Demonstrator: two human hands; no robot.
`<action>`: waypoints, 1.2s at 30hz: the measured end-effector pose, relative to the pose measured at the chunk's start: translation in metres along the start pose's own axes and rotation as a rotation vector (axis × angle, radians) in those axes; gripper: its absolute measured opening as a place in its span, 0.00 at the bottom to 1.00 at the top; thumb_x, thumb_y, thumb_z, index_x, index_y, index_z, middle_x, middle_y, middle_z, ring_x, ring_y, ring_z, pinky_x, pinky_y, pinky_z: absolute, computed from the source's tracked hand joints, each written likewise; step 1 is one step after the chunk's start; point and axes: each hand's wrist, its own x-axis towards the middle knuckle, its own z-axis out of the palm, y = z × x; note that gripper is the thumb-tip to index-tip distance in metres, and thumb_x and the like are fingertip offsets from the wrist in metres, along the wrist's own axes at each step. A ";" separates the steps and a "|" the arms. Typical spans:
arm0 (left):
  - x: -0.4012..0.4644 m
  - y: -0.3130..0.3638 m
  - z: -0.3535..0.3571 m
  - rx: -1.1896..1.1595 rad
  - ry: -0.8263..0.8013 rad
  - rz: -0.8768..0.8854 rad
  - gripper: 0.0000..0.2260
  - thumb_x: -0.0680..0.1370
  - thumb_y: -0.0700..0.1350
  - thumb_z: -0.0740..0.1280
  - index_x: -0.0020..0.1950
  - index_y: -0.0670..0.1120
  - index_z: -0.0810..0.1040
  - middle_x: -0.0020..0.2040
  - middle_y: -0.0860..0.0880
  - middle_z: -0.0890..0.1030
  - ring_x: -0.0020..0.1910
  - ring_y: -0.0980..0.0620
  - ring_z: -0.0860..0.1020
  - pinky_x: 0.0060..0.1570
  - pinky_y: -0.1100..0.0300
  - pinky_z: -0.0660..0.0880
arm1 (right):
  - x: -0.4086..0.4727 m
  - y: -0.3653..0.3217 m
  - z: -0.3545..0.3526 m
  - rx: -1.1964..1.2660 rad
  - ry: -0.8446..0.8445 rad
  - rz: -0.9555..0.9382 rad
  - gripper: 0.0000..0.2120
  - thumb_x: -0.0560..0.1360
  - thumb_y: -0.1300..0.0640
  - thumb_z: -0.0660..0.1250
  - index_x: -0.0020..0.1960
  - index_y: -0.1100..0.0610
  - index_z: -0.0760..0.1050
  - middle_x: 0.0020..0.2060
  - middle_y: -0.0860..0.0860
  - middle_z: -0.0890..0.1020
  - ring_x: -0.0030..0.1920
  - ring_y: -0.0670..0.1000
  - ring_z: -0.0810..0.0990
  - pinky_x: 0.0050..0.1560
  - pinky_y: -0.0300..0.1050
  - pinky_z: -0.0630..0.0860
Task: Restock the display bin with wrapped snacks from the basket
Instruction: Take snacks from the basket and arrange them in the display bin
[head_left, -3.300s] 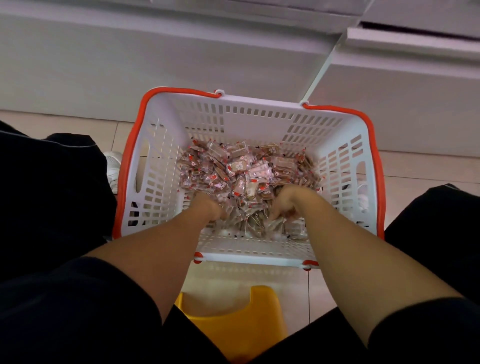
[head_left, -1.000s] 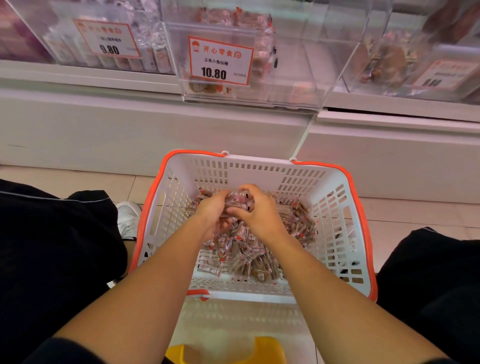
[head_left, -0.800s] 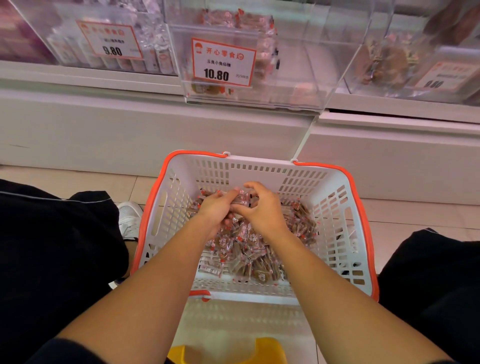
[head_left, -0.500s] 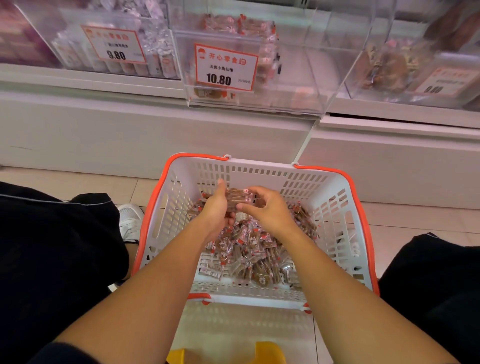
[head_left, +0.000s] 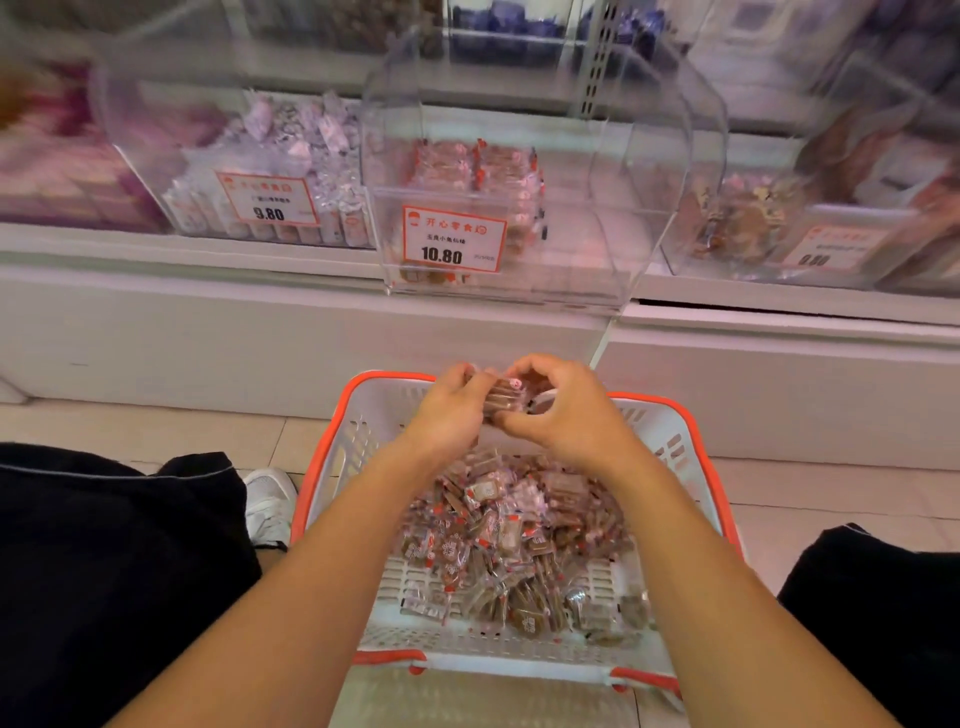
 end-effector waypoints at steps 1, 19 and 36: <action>-0.008 0.020 -0.002 0.016 -0.001 0.046 0.10 0.83 0.49 0.59 0.48 0.45 0.73 0.34 0.48 0.73 0.25 0.55 0.68 0.22 0.63 0.64 | -0.002 -0.016 -0.013 -0.010 0.011 -0.047 0.15 0.66 0.62 0.78 0.50 0.56 0.79 0.40 0.52 0.84 0.36 0.48 0.79 0.42 0.45 0.76; 0.086 0.234 -0.085 1.272 -0.221 0.720 0.04 0.75 0.46 0.69 0.49 0.52 0.80 0.43 0.53 0.81 0.44 0.53 0.79 0.46 0.55 0.76 | 0.138 -0.140 -0.149 -0.787 -0.205 -0.190 0.13 0.66 0.45 0.76 0.44 0.50 0.78 0.35 0.45 0.77 0.33 0.42 0.73 0.29 0.38 0.65; 0.097 0.203 -0.076 1.413 -0.292 0.566 0.17 0.71 0.66 0.65 0.52 0.57 0.68 0.49 0.58 0.77 0.51 0.56 0.78 0.45 0.64 0.70 | 0.168 -0.125 -0.102 -0.735 -0.386 -0.305 0.19 0.62 0.52 0.75 0.31 0.48 0.63 0.28 0.44 0.67 0.30 0.53 0.74 0.27 0.37 0.68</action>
